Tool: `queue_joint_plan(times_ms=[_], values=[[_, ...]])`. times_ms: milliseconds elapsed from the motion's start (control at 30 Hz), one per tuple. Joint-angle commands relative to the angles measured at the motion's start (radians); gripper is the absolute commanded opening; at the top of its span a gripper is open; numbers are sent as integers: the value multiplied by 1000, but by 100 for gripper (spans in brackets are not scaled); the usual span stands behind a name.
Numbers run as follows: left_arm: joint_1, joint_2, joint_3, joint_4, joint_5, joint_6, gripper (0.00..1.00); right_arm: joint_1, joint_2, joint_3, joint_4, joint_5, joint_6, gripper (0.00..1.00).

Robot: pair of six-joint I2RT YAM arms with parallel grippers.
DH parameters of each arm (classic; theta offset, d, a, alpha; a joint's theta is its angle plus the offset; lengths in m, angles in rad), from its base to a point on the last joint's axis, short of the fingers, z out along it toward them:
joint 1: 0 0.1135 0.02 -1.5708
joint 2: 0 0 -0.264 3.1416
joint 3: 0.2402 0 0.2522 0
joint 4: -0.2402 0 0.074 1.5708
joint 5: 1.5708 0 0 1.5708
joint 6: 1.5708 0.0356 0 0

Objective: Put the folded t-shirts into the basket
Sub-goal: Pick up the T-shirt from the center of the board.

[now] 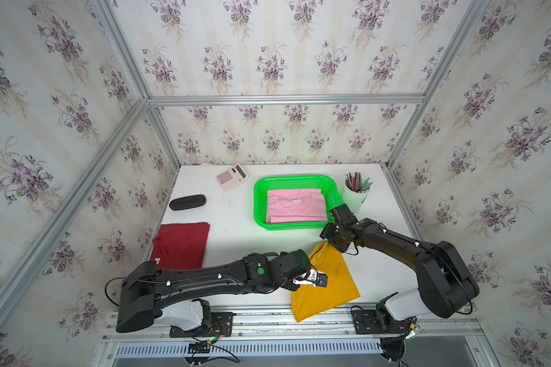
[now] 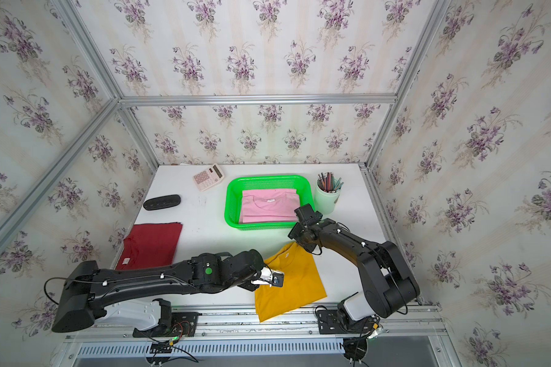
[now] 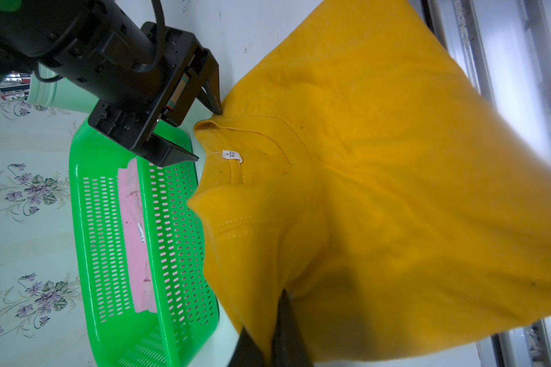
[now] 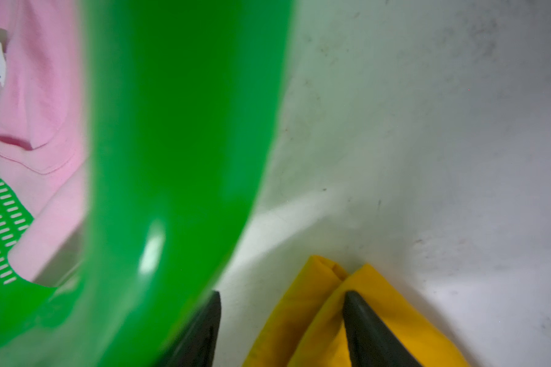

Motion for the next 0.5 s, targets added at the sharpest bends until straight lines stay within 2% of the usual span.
queue_joint_plan(times_ms=[0,67,167,467], values=[[-6,-10,8,44,-42,31,0,2,-8,-5,-94,-72,17,57],[-7,-10,9,50,-56,42,0,2,-26,-6,-115,-86,14,60],[-12,-8,3,82,-76,79,0,2,-69,-11,-163,-98,5,73],[-39,-18,4,179,-76,298,0,2,-170,-10,-266,-123,-16,84]])
